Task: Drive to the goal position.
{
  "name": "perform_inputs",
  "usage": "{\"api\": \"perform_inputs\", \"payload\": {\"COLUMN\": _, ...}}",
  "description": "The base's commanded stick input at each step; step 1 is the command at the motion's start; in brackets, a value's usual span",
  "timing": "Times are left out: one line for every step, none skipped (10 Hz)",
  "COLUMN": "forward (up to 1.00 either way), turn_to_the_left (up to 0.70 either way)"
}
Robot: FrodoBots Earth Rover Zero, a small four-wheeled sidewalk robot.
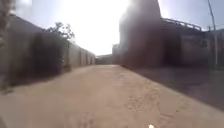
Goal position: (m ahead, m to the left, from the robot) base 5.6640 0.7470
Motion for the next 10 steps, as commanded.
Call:
{"api": "perform_inputs", "payload": {"forward": 1.0, "turn_to_the_left": 0.0}}
{"api": "perform_inputs", "payload": {"forward": 1.0, "turn_to_the_left": 0.0}}
{"api": "perform_inputs", "payload": {"forward": 1.0, "turn_to_the_left": 0.0}}
{"api": "perform_inputs", "payload": {"forward": 1.0, "turn_to_the_left": 0.0}}
{"api": "perform_inputs", "payload": {"forward": 1.0, "turn_to_the_left": 0.0}}
{"api": "perform_inputs", "payload": {"forward": 1.0, "turn_to_the_left": 0.0}}
{"api": "perform_inputs", "payload": {"forward": 1.0, "turn_to_the_left": 0.0}}
{"api": "perform_inputs", "payload": {"forward": 1.0, "turn_to_the_left": 0.0}}
{"api": "perform_inputs", "payload": {"forward": 1.0, "turn_to_the_left": 0.0}}
{"api": "perform_inputs", "payload": {"forward": 1.0, "turn_to_the_left": 0.0}}
